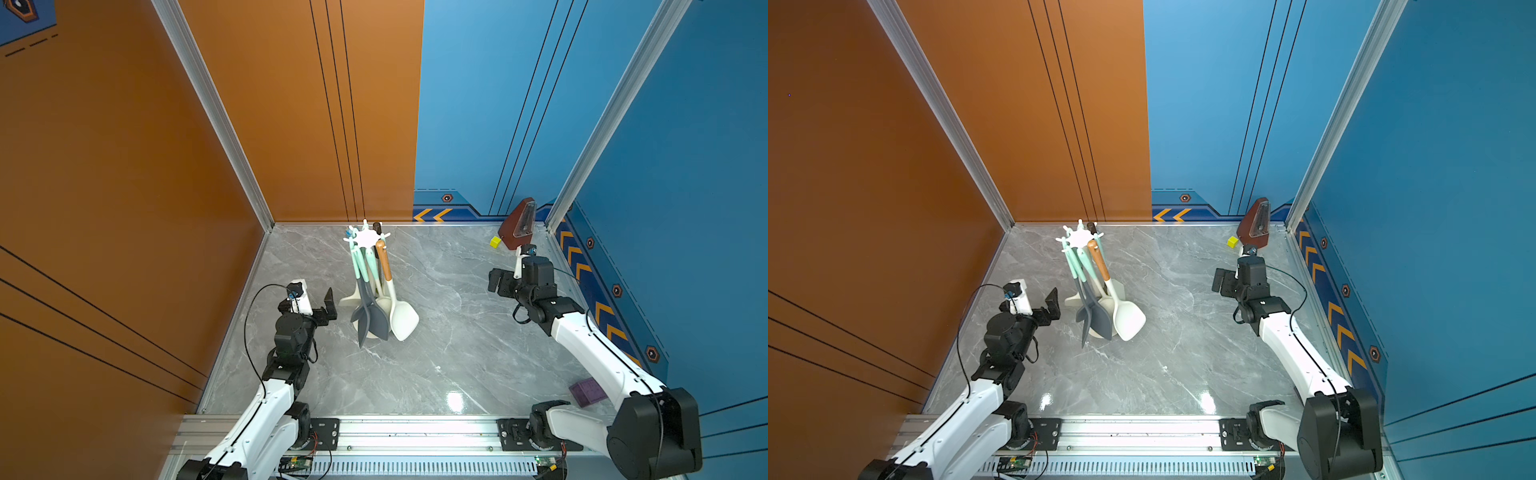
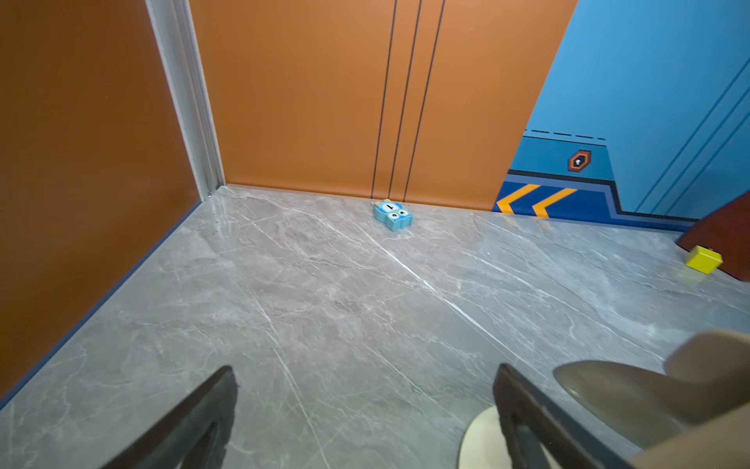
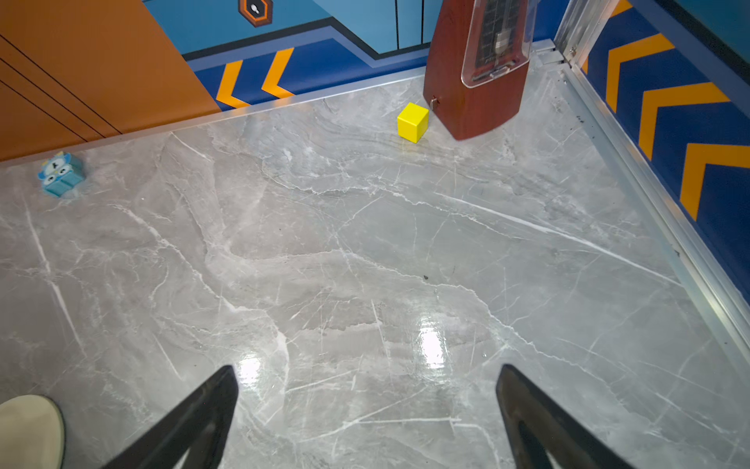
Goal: Take the spatula off the kitchen utensil rack
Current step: Take off the spatula from the rack.
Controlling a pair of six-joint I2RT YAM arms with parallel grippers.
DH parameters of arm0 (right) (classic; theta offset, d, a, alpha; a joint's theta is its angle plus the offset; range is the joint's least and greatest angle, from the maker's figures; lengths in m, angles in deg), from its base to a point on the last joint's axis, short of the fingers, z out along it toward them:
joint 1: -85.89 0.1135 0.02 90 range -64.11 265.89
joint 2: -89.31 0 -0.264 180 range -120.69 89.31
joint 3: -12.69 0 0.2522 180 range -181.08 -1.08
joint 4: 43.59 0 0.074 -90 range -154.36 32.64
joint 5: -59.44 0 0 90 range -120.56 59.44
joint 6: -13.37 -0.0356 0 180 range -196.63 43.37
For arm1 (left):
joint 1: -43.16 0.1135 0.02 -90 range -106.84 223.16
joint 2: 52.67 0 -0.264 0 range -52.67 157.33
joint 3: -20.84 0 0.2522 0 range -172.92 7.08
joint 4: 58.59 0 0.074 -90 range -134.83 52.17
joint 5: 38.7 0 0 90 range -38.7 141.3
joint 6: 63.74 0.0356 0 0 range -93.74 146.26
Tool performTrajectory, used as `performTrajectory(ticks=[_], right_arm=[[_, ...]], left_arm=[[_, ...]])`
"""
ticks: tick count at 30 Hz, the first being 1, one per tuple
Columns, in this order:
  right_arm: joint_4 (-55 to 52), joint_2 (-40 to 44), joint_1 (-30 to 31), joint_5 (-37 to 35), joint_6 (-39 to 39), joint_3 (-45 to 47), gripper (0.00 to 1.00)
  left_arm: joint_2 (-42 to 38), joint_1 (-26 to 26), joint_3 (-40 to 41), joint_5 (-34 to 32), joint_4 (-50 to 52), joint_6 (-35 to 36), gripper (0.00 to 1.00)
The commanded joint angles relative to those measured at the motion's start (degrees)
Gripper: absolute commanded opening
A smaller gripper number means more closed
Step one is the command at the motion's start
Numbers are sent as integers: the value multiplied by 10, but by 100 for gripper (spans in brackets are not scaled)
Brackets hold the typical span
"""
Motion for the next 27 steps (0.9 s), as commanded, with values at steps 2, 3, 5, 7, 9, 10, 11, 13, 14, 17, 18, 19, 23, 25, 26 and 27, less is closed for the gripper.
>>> performTrajectory(ticks=[2, 3, 5, 7, 9, 10, 11, 13, 14, 17, 18, 19, 23, 25, 26, 27], right_arm=[[-77, 34, 10, 30, -14, -21, 100], [-80, 43, 12, 30, -14, -20, 100], [-83, 62, 17, 36, -15, -16, 100], [-82, 73, 24, 45, -14, -15, 100], [-91, 76, 35, 50, -9, -22, 99], [-96, 75, 39, 52, -6, -28, 98], [-102, 73, 44, 54, -1, -32, 98], [-107, 69, 57, 52, 5, -42, 98], [-108, 67, 63, 53, 8, -46, 98], [-108, 63, 82, 50, 13, -56, 98], [-109, 62, 90, 48, 14, -60, 98], [-108, 61, 94, 48, 16, -63, 99], [-113, 58, 114, 45, 22, -81, 99], [-115, 57, 120, 42, 25, -88, 99], [-116, 57, 122, 42, 26, -90, 99], [-116, 57, 125, 41, 27, -91, 99]], left_arm=[[-49, -51, -31, -73, 96, -14, 99], [-58, -58, -32, -76, 106, -16, 99], [-72, -74, -36, -86, 124, -15, 97], [-84, -89, -39, -97, 139, -7, 97], [-101, -101, -47, -103, 161, -1, 97], [-109, -107, -48, -102, 168, 0, 96], [-119, -113, -52, -98, 176, 2, 96], [-140, -127, -55, -97, 189, 2, 95], [-152, -135, -56, -98, 194, 3, 95], [-182, -153, -58, -99, 208, 12, 95], [-190, -158, -59, -96, 211, 16, 95], [-194, -163, -60, -93, 214, 19, 95], [-204, -182, -64, -85, 215, 29, 95], [-210, -188, -65, -72, 214, 37, 95], [-213, -190, -66, -67, 214, 41, 95], [-216, -192, -66, -64, 214, 45, 95]])
